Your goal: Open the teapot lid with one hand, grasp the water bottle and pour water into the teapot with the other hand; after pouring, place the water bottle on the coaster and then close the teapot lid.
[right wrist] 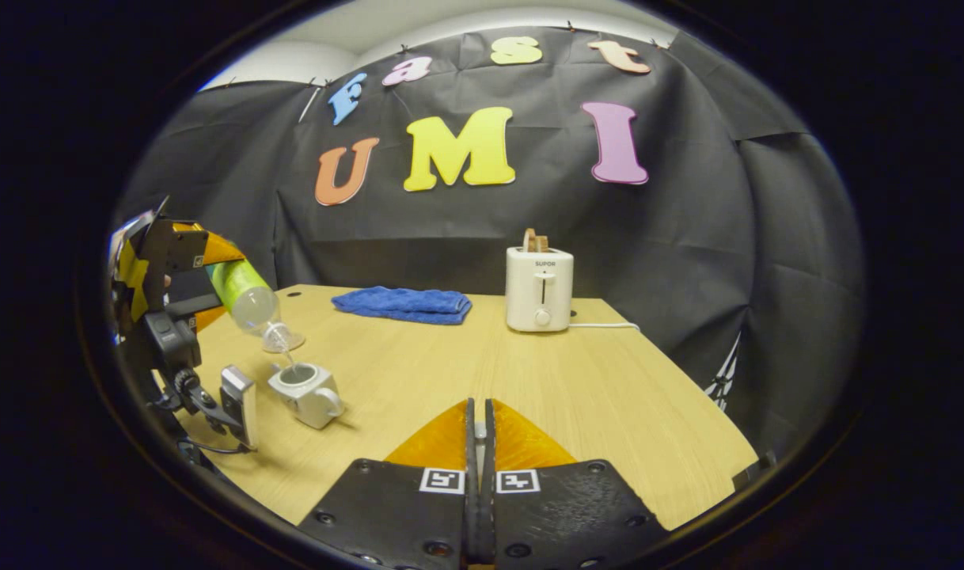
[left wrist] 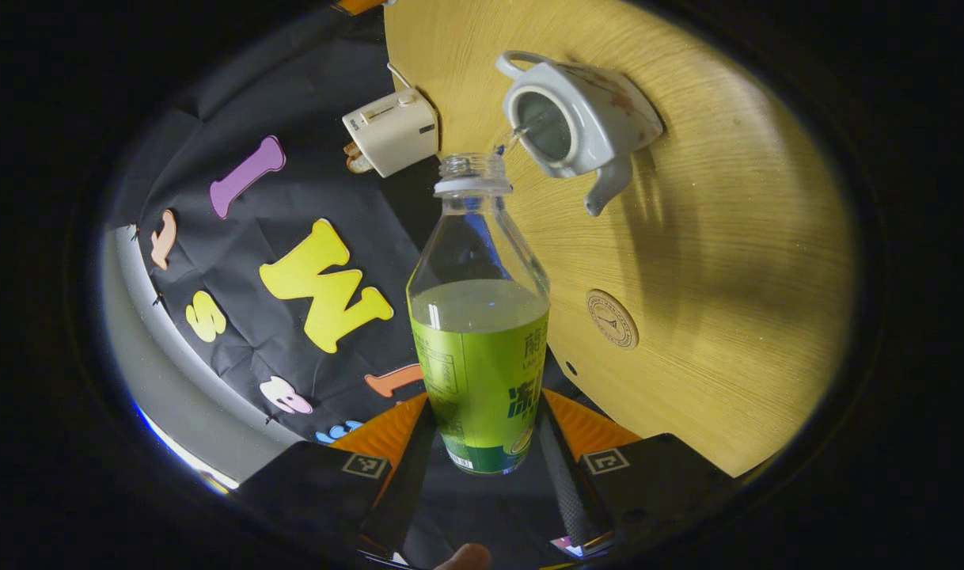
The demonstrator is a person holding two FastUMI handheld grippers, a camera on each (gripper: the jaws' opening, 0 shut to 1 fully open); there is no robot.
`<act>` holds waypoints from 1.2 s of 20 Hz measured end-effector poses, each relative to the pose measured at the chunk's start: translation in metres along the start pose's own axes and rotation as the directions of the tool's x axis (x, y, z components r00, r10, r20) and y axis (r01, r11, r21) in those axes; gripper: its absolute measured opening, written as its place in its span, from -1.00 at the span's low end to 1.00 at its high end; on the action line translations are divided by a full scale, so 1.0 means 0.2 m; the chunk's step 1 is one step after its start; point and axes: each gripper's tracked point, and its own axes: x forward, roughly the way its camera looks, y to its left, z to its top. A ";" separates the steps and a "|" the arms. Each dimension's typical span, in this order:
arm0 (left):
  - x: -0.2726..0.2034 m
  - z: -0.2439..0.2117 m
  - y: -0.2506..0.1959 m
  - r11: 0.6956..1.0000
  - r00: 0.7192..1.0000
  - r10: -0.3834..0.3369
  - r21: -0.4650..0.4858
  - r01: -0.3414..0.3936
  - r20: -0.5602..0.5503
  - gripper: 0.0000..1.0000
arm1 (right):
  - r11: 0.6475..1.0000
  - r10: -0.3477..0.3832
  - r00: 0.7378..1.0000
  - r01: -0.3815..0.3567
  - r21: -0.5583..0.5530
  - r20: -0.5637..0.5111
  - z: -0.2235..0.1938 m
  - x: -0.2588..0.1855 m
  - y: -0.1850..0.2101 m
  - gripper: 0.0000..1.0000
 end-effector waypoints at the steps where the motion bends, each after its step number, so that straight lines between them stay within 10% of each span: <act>1: 0.00 0.01 -0.01 1.000 1.000 0.002 0.006 -0.002 0.004 0.48 | 1.000 0.001 1.000 -0.001 0.000 -0.001 0.00 0.00 0.00 -1.00; 24: -0.01 0.00 0.05 0.999 1.000 0.027 0.028 -0.027 0.000 0.48 | 1.000 -0.005 1.000 0.005 -0.008 0.005 0.02 -0.02 0.00 -1.00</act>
